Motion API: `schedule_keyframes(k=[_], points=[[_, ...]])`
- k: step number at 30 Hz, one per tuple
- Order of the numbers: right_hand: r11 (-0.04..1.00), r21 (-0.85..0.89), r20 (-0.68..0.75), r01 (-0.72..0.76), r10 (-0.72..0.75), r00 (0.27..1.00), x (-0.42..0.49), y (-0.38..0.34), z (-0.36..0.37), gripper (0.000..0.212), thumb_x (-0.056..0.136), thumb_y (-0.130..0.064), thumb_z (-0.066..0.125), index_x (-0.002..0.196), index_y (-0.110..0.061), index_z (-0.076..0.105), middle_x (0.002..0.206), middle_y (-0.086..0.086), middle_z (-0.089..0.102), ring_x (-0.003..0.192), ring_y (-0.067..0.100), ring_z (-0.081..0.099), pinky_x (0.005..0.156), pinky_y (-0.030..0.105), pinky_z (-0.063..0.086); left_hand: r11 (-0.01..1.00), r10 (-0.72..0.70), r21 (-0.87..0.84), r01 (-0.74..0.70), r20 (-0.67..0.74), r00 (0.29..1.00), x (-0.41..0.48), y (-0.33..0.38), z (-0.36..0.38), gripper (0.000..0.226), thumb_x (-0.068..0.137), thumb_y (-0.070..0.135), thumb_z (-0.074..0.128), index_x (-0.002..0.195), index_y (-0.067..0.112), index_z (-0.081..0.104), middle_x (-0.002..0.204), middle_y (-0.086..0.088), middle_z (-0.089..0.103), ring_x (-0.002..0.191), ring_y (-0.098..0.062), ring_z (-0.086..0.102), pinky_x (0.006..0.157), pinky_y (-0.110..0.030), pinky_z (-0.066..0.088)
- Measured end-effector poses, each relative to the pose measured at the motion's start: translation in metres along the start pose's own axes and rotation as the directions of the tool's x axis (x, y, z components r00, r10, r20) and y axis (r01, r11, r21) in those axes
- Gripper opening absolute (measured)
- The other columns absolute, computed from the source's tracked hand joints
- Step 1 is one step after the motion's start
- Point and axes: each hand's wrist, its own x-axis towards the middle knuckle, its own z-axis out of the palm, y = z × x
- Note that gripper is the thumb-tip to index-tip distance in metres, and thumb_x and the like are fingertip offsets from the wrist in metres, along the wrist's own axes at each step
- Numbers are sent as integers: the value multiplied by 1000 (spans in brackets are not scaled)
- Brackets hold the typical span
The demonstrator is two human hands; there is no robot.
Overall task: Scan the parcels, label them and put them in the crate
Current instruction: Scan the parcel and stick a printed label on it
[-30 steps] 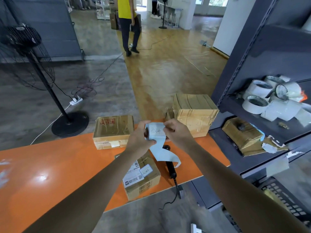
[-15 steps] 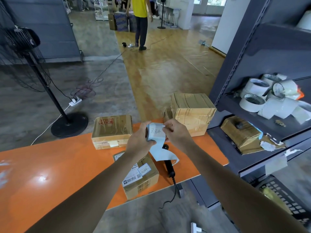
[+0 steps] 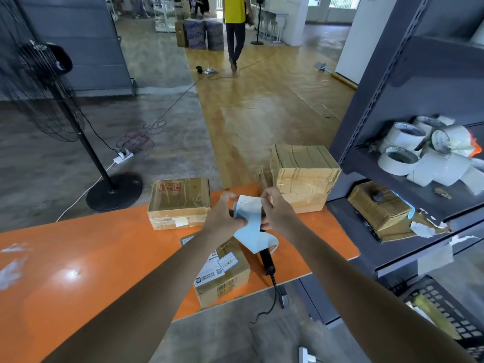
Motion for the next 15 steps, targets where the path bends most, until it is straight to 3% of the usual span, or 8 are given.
schedule_keyframes(k=[4,7,8,10,13,15], points=[[999,-44,-19,14,-15,1000,0,-2,-1,15,105,-25,35,94,-30,43,95,14,65,83,30,69,70,47,61,989,-84,-116,89,48,995,0,-1,2,25,87,21,64,103,31,47,91,-9,64,74,-21,63,69,-39,58],[997,-76,-11,31,-32,999,-2,-1,-3,11,103,-25,39,97,-32,44,92,12,63,84,32,67,72,51,60,982,-132,-135,133,15,991,-3,3,3,2,96,27,51,98,27,51,85,-5,55,72,-20,62,55,-24,55],[997,-77,-3,29,-29,1000,-2,-1,-4,9,101,-24,42,103,-32,45,90,10,63,81,30,67,73,49,60,981,-143,-134,141,-5,990,-3,4,4,6,98,28,48,100,24,52,84,-4,53,72,-21,63,52,-20,52],[997,-78,29,16,-13,999,-4,1,-6,24,95,-20,49,113,-34,44,89,7,64,74,25,65,68,40,59,976,-165,-148,159,-26,986,-3,7,6,11,100,26,46,104,19,52,86,-4,52,77,-23,64,51,-19,51],[997,-73,81,21,-15,997,-9,6,-10,50,88,-11,59,125,-37,39,96,6,67,79,24,67,62,35,55,965,-201,-179,190,-43,979,-1,12,12,9,101,24,46,105,19,51,91,-1,51,78,-22,64,59,-24,56],[998,-43,80,35,-31,996,-12,13,-13,60,88,-7,60,135,-34,35,91,4,66,70,14,66,55,31,52,957,-228,-192,216,-40,973,2,14,17,9,101,24,46,107,20,50,92,1,49,77,-22,64,60,-24,56]])
